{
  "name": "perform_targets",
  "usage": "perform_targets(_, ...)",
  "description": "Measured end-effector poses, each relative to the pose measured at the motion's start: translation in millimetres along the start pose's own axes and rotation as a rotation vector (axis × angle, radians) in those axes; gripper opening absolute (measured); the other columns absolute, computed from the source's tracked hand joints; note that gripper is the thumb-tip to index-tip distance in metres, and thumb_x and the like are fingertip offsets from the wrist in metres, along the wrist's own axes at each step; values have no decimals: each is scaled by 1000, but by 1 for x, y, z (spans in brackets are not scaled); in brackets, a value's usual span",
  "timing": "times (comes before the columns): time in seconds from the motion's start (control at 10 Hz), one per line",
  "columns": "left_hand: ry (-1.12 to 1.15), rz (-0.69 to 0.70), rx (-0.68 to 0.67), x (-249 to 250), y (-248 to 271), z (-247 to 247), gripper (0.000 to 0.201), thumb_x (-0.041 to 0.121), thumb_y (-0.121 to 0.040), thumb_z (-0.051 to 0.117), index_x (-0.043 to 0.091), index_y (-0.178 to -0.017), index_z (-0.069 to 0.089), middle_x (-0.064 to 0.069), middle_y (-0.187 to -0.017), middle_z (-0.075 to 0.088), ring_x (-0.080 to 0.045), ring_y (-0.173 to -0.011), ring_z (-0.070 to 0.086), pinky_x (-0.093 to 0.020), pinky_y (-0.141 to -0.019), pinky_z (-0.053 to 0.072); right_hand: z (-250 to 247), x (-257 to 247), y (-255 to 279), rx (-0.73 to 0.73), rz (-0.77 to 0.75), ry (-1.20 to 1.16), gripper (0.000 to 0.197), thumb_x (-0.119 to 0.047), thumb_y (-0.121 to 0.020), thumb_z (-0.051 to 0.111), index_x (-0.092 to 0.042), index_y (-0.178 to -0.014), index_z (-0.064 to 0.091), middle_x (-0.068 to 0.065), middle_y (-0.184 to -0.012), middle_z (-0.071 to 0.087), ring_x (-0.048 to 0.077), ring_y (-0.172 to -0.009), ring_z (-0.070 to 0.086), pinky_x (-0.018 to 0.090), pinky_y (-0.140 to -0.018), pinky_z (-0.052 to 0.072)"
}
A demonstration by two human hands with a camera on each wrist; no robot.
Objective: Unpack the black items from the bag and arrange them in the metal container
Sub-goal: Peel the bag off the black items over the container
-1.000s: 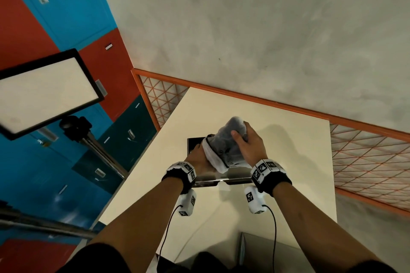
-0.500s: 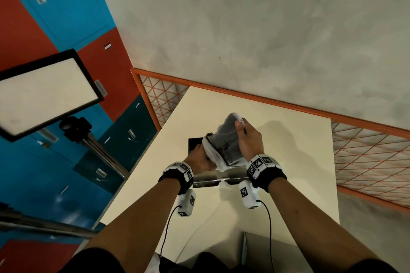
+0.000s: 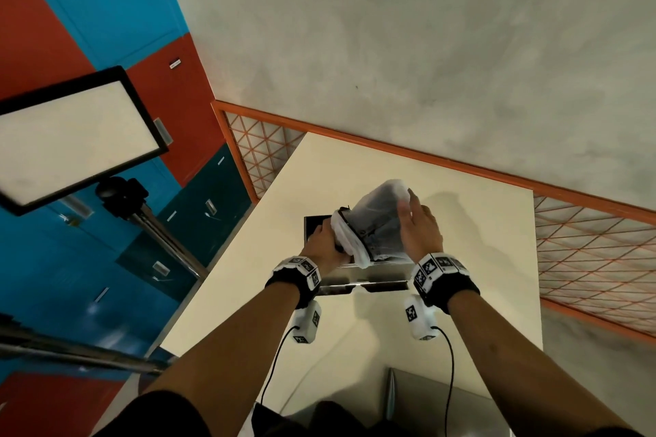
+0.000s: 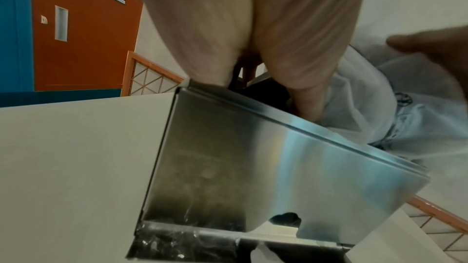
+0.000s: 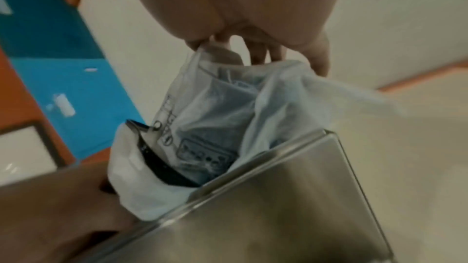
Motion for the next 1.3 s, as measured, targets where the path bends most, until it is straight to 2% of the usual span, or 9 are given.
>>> perform_targets(0.2,-70,23,-62,10,0,0,92,41,-78,74,24,-155,27,-10,-145,50,-32,-129,50,-42,-106,45,17,-1,12,-49,-11,-101,41,-54,-98,32,-30,-130,43,10,-129,52,32,-114,54,43,-94,45)
perform_targets(0.4,-61,-70,-99,-21,-35,18,108,59,-57,73,30,-152,30,-2,-142,52,-27,-122,57,-41,-102,49,7,-36,2,-77,-88,-272,34,-38,-104,37,-28,-131,56,-2,-130,61,17,-116,55,26,-98,42)
perform_targets(0.5,-61,-83,-39,-23,-24,6,82,24,-72,87,14,-143,48,-7,-135,61,-25,-119,62,-38,-102,52,-6,-61,4,-80,-148,-332,26,-31,-105,39,-38,-114,62,-14,-112,66,5,-102,59,5,-79,39)
perform_targets(0.6,43,-160,-7,9,25,-19,64,9,-80,81,8,-137,54,-6,-128,64,-23,-117,63,-24,-93,49,-7,-77,13,-109,-239,-335,29,-34,-104,41,-41,-126,58,-19,-124,62,-5,-109,57,13,-93,43)
perform_targets(0.7,94,-126,23,16,27,-20,55,11,-84,78,8,-135,56,-8,-126,65,-25,-116,63,-23,-90,48,9,-69,18,-121,-288,-170,51,-45,-101,45,-33,-149,33,-3,-149,45,14,-130,46,29,-107,37)
perform_targets(0.8,87,-90,-4,22,24,-16,60,38,-83,69,12,-135,55,-9,-128,63,-27,-119,59,-38,-103,49,23,-45,15,-70,-211,-3,69,-61,-94,41,-29,-151,20,5,-152,38,27,-134,44,46,-109,40)
perform_targets(0.9,30,-44,-49,10,4,0,78,50,-76,58,25,-148,40,-5,-137,55,-28,-126,51,-45,-107,45,26,-19,9,-47,-69,53,74,-71,-89,33,-28,-148,22,10,-144,44,35,-125,50,56,-99,46)
perform_targets(1.1,-92,-7,-83,15,13,-1,116,67,-59,56,26,-159,15,-6,-155,36,-29,-137,38,-46,-115,36,21,-33,7,-141,-188,-52,42,-46,-101,37,-21,-135,40,9,-131,57,29,-117,55,46,-98,47)
perform_targets(1.3,-159,33,-112,3,13,-10,107,60,-63,64,14,-154,32,-8,-145,47,-28,-131,43,-40,-110,42,12,-59,14,-68,-313,-117,35,-39,-107,29,-21,-122,55,-5,-107,63,16,-96,59,31,-87,44)
Point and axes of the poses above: each hand's wrist, its own y-axis away from the middle knuckle, its own z-axis out of the palm, x = y × z, the point moved 6 cm from there along -y, towards the middle knuckle
